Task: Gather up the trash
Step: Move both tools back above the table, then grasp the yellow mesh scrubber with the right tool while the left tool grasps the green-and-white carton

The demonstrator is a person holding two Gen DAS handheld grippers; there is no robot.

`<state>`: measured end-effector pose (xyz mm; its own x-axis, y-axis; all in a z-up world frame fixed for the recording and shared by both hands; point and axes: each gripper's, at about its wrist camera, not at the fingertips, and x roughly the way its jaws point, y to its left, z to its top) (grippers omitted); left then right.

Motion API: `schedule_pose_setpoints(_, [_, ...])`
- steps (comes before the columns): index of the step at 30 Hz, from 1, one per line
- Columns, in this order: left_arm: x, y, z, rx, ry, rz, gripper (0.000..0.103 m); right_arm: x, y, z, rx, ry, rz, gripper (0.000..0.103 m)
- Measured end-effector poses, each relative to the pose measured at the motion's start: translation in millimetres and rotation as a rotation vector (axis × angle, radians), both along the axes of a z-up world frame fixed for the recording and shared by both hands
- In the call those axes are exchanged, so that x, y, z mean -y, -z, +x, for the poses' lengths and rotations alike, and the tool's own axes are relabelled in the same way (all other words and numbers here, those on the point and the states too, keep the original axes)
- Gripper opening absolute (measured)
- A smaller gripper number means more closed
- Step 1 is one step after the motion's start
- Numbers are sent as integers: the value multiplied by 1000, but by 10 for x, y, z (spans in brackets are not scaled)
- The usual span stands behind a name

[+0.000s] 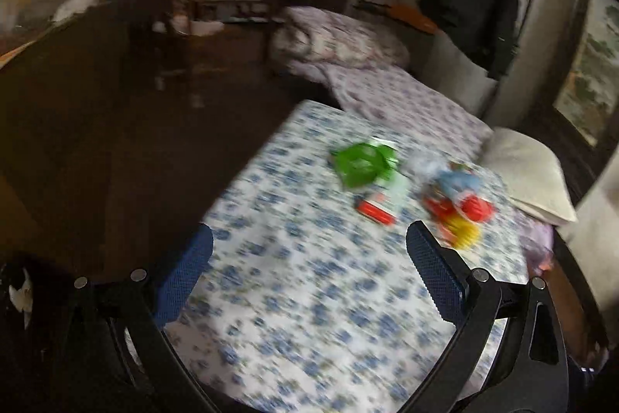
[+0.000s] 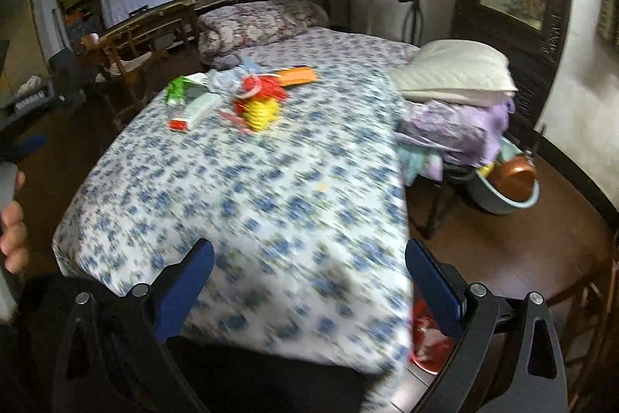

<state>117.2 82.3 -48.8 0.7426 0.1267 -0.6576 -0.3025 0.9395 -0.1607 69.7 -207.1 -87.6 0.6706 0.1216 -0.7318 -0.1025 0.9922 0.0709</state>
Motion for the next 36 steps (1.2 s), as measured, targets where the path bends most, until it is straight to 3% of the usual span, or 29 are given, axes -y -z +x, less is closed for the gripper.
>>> schedule_pose_setpoints(7, [4, 22, 98, -1, 19, 12, 96, -464, -75, 710, 33, -49, 42, 97])
schedule_pose_setpoints(11, [45, 133, 175, -50, 53, -52, 96, -653, 100, 1277, 52, -19, 13, 97])
schedule_pose_setpoints(14, [102, 160, 193, -60, 68, -38, 96, -648, 286, 1587, 22, 27, 53, 97])
schedule_pose_setpoints(20, [223, 199, 244, -59, 106, 7, 96, -719, 474, 1906, -45, 31, 44, 97])
schedule_pose_setpoints(26, [364, 195, 244, -54, 148, 50, 96, -728, 560, 2053, -28, 72, 46, 97])
schedule_pose_setpoints(27, [370, 199, 243, -55, 152, 50, 96, -713, 584, 2068, -36, 88, 52, 91])
schedule_pose_setpoints(28, [368, 207, 246, -58, 151, 49, 96, -695, 616, 2092, -55, 90, 72, 72])
schedule_pose_setpoints(29, [362, 213, 252, -61, 149, 48, 96, -669, 646, 2104, -71, 98, 88, 63])
schedule_pose_setpoints(31, [350, 239, 278, -72, 144, 45, 96, -631, 627, 2083, -63, 95, 118, 32])
schedule_pose_setpoints(36, [340, 292, 365, -99, 134, 80, 96, -549, 593, 1802, -53, 83, 187, 32])
